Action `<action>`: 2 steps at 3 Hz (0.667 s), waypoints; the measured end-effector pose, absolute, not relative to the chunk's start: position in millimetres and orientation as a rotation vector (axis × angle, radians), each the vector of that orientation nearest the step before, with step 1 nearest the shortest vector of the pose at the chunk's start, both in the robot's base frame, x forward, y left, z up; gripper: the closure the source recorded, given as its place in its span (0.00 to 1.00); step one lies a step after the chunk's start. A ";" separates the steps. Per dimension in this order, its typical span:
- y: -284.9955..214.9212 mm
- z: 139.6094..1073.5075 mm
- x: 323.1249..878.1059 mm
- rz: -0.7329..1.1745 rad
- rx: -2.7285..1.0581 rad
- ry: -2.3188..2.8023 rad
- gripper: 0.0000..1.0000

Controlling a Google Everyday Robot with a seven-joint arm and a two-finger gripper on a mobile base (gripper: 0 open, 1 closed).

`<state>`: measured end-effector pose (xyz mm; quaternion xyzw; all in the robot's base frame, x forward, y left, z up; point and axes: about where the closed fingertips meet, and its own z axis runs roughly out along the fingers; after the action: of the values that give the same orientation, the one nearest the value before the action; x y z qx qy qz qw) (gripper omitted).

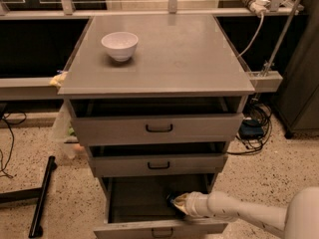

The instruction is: Pick pepsi can from bottom drawer and place on counter

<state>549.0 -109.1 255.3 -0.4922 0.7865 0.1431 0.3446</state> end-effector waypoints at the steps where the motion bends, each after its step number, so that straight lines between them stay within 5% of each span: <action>1: -97.7 238.6 560.5 0.361 -1.277 2.051 0.58; 2: -93.7 227.8 567.0 0.362 -1.270 2.060 0.40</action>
Offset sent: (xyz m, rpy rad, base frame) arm 0.0286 0.0173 -0.0401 -0.0118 0.0129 -0.0263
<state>567.0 -93.7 227.8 -0.4879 0.7917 0.1392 0.3403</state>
